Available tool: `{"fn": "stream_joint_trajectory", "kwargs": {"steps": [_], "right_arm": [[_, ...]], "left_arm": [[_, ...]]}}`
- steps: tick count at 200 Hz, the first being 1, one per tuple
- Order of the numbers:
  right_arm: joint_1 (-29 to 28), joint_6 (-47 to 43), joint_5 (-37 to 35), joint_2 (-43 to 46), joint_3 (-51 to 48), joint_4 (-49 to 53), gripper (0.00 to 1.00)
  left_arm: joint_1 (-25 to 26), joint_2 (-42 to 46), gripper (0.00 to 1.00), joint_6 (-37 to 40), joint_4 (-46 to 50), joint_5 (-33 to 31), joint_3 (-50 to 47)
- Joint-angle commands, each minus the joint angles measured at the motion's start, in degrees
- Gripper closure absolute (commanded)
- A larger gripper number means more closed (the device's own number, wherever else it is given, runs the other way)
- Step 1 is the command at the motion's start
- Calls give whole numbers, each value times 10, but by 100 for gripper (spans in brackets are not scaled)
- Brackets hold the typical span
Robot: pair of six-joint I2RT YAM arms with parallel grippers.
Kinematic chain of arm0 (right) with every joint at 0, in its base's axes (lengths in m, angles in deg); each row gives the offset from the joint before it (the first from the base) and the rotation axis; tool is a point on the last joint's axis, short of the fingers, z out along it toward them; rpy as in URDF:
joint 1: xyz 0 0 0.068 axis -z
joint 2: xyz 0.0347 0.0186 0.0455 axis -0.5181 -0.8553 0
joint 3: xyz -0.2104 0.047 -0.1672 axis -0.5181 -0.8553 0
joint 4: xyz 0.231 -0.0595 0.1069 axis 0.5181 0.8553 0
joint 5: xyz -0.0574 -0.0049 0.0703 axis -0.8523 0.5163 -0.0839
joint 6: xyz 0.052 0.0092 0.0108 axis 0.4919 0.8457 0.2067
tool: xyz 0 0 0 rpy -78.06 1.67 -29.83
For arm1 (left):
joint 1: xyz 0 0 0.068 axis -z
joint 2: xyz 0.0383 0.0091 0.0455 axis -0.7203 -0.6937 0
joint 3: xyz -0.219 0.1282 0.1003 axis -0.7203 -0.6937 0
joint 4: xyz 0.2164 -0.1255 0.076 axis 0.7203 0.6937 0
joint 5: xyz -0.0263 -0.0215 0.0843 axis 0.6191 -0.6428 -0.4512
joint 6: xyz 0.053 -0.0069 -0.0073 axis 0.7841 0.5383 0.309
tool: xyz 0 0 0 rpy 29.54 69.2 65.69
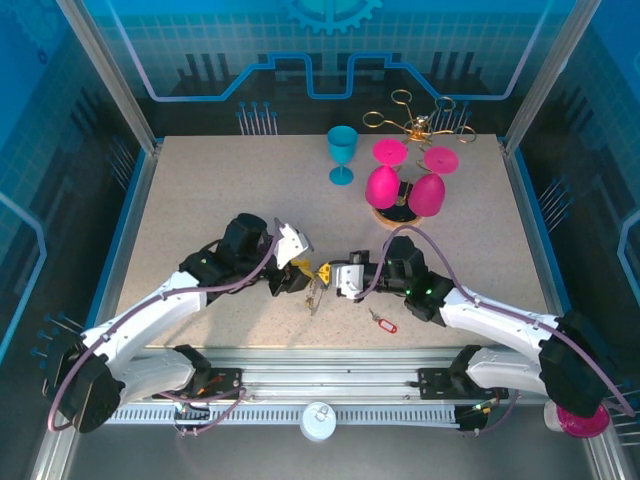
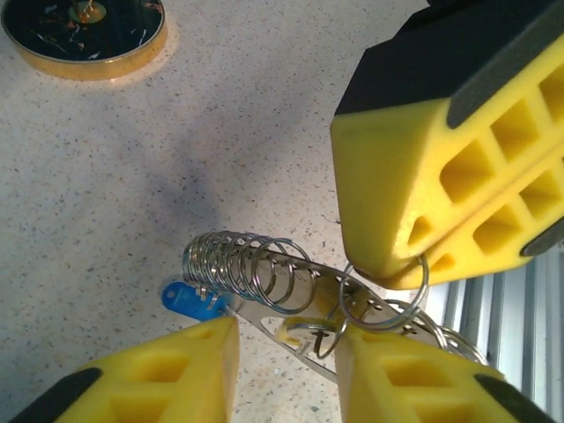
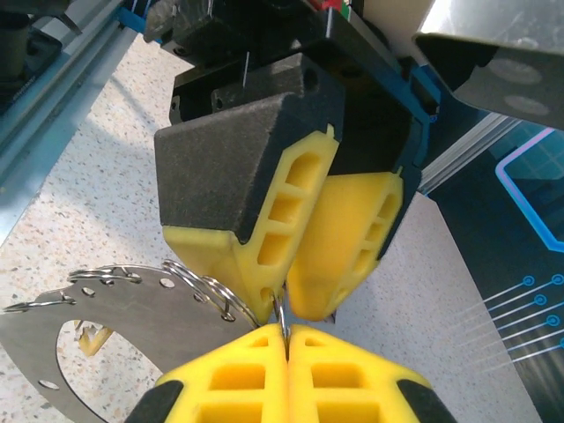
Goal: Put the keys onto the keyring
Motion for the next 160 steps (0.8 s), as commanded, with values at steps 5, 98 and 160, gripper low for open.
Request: {"fn": "stream_joint_trajectory", "kwargs": {"steps": [5,98,160], "right_arm": [[17,31,38,9,-11,-52,100],[50,75,127,0,-4,-55,100],[49,79,130,-6,4,-46,100]], "left_arm": [[-5,36,57,43,18,-2,-7],[-2,109,62,230,1,29,-12],[27,51,63,251,-30,37,3]]}}
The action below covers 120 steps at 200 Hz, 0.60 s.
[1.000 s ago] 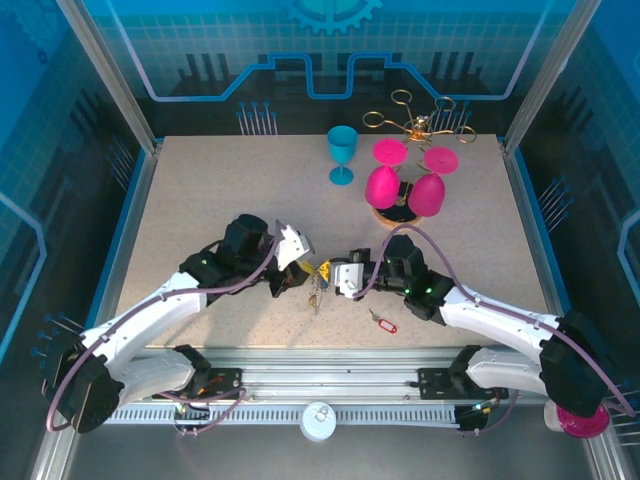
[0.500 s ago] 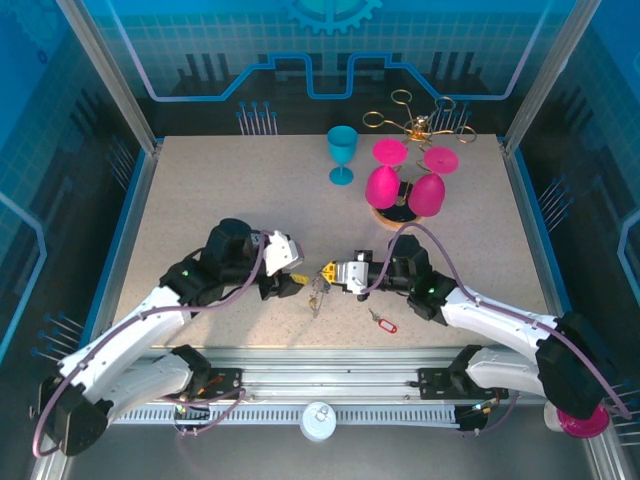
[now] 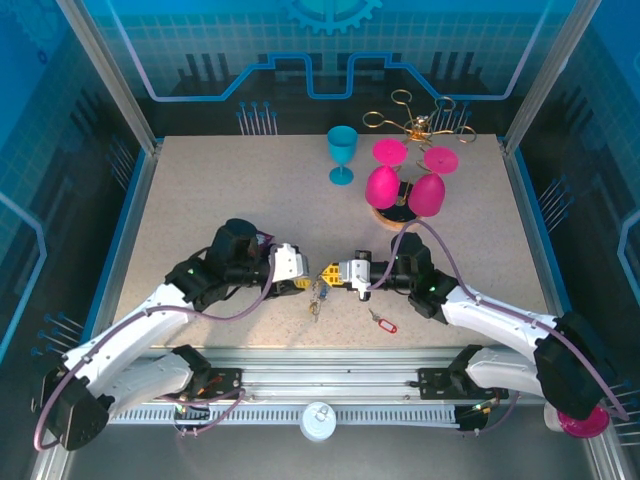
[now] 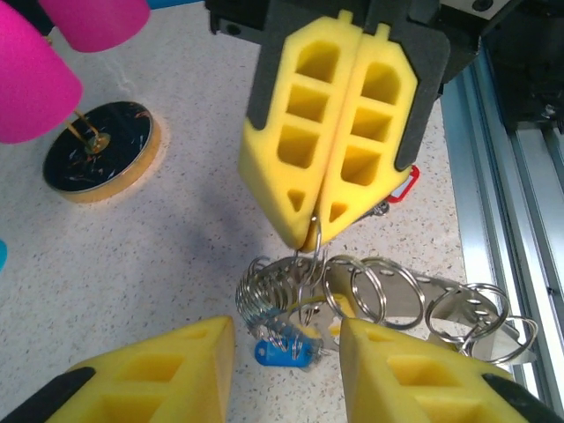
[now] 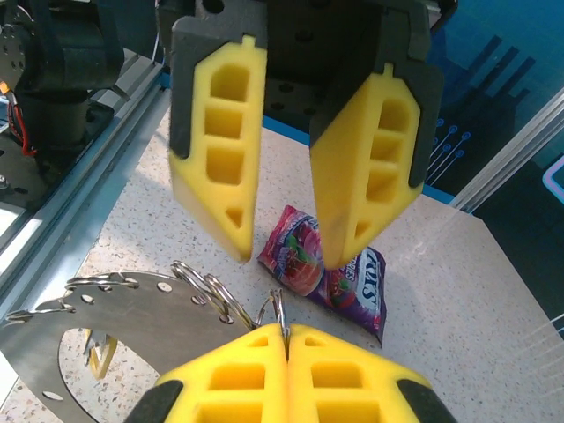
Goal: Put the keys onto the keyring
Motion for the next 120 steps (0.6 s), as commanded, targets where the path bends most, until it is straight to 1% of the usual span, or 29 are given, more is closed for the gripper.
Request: {"fn": "stream_joint_trajectory", "kwargs": {"steps": [1,27,46,59,94,120], "right_arm": [[5,9,20,-2,17,-20,100],[4,7,17,-3,19,-15,100],[4,7,16,-3,19,-15,100],[3,7,16,-3,20,-16,100],[0,9,16,-4,21,-17,100],[-3,8,15,-5,22,-14,100]], "left_arm": [[10,-8,63,21,-35,24,14],[12,-19,64,11,-53,29,15],[15,-26,69,9,-50,32,20],[16,-31,71,9,-47,31,22],[21,-38,72,8,-46,29,25],[23,-42,78,7,-52,28,24]]}}
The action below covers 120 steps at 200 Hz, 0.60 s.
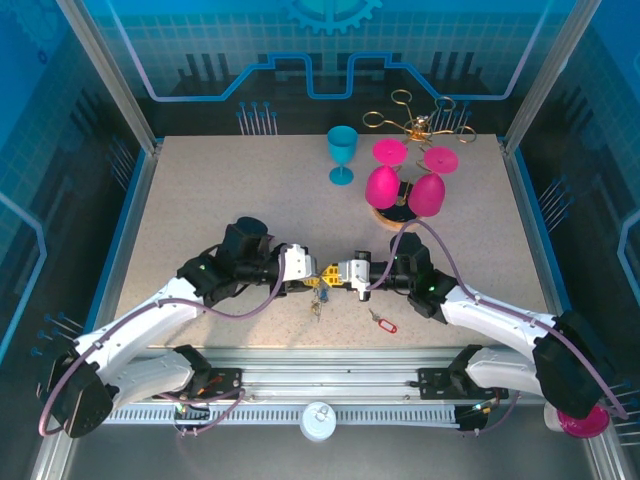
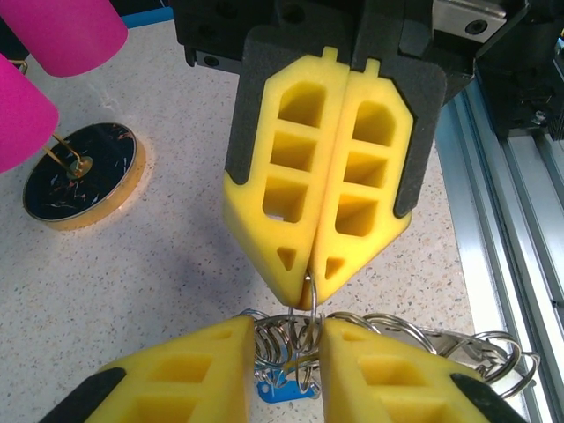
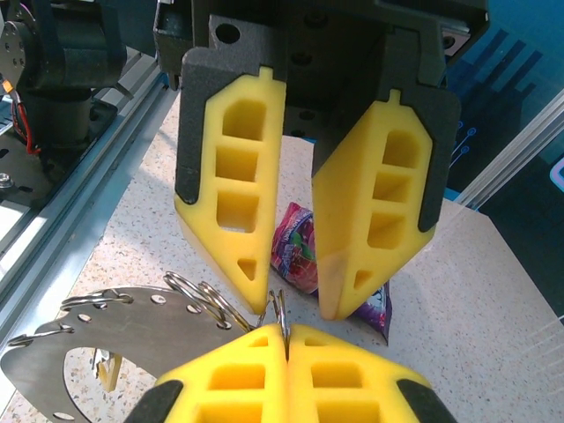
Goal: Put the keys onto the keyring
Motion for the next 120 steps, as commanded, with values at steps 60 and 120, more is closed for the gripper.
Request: {"fn": "stream_joint_trajectory", "kwargs": {"steps": [60,120], "right_arm": [[-6,4,7,-6,26,-11,100],[45,127,-138,51,14,-16,49]], "left_arm": [[7,-3,100,2,-21,22,20],[7,32,100,-166,-31,-88,20]]}}
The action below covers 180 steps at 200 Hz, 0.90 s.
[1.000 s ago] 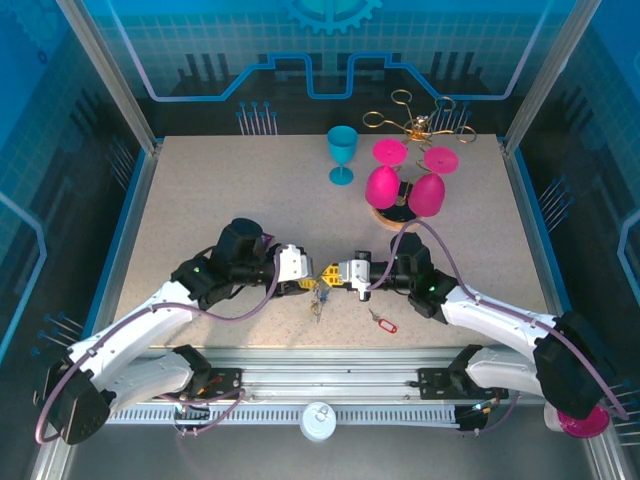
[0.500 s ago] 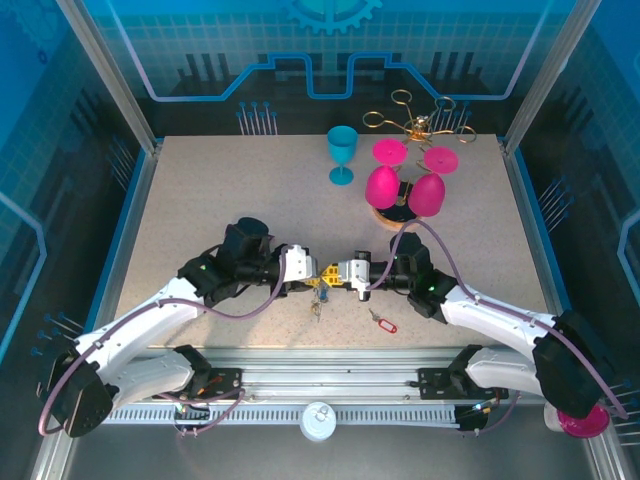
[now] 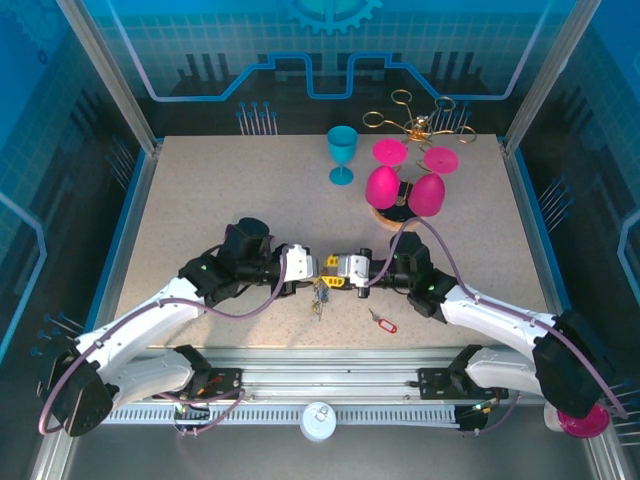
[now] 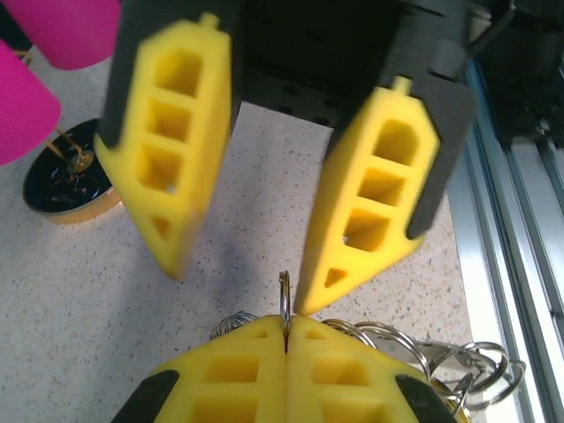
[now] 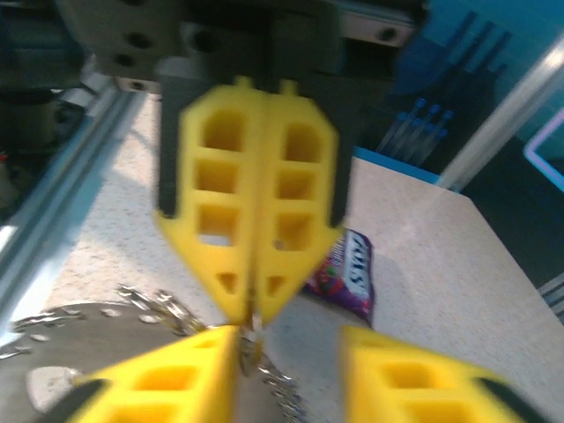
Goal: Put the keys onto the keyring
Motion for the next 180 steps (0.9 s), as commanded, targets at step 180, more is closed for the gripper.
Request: {"fn": "stream_joint_trajectory", "kwargs": {"steps": [180], "right_arm": [[-168,160,-286,-74,25,-100,60]], "left_arm": [[0,-154,100,-736,388,-273,352]]}}
